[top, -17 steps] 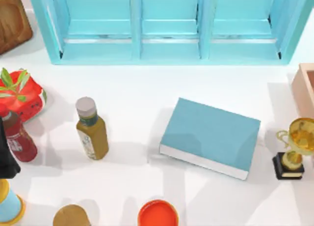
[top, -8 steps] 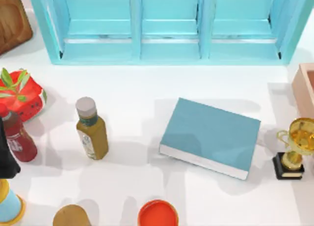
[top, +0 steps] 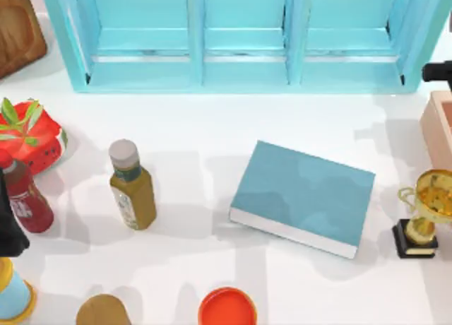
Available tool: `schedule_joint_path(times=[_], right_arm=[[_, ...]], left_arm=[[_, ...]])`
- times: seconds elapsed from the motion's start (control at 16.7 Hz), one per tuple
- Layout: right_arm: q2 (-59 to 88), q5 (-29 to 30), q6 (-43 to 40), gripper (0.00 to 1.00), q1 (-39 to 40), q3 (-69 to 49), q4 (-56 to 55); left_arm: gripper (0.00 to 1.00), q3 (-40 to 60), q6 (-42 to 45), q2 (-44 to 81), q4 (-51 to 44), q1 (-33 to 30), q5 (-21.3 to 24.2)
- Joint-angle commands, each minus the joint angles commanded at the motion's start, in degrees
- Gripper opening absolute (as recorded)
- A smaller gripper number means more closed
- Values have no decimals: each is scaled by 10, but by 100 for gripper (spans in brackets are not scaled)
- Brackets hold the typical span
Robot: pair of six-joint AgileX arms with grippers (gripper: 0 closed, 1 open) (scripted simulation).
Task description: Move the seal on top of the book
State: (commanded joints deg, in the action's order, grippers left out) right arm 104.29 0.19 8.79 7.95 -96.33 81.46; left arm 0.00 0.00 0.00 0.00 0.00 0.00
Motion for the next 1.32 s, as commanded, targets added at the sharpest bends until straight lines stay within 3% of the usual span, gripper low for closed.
schedule_joint_path(times=[0.42,1.32], right_arm=[[10,-2,10,0,8,-3,-2],[164,1,256,0,252,-29,-129]], left_arm=[[100,0,0,0,0,0,0],[100,0,0,0,0,0,0]])
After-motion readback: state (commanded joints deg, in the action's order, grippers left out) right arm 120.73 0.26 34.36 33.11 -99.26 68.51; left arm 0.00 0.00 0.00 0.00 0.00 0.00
